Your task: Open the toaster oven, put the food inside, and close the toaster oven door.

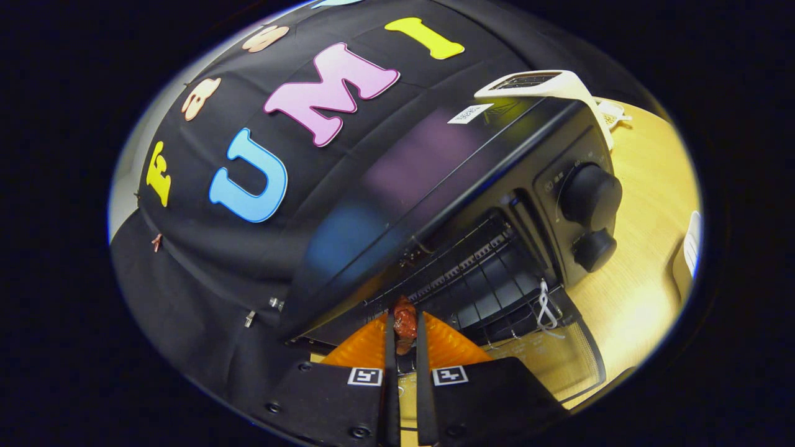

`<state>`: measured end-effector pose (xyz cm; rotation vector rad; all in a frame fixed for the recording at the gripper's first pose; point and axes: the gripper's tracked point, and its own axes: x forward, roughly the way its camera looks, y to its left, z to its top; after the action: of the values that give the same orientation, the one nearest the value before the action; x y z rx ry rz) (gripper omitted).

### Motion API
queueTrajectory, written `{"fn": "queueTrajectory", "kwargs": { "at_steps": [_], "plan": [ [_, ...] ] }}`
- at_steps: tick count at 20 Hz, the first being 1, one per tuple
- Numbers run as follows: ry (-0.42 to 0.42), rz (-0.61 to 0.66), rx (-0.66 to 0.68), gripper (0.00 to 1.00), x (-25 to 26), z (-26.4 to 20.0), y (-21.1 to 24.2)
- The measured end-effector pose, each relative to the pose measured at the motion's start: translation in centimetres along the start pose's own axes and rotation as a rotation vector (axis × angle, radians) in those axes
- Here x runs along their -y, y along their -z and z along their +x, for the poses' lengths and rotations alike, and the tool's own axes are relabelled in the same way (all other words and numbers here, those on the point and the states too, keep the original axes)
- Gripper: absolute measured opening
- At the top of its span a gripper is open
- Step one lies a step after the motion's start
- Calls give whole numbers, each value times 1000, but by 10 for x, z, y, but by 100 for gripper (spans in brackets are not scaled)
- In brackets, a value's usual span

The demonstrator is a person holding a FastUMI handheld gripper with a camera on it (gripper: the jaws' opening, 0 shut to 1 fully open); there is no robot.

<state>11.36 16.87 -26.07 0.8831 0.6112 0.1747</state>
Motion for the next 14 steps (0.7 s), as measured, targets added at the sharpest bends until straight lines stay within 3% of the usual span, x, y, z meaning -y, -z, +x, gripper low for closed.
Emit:
{"fn": "queueTrajectory", "kwargs": {
  "at_steps": [2,3,4,5,8,13,14],
  "plan": [
    [74,-44,1,23,20,3,0],
    [95,-51,0,34,26,3,-2],
    [96,-54,1,39,27,1,-3],
    [99,-59,4,50,28,-1,-6],
    [102,-52,24,60,31,-5,-15],
    [116,-57,14,90,38,-12,-18],
    [118,-63,13,91,39,-14,-19]
  ]
}}
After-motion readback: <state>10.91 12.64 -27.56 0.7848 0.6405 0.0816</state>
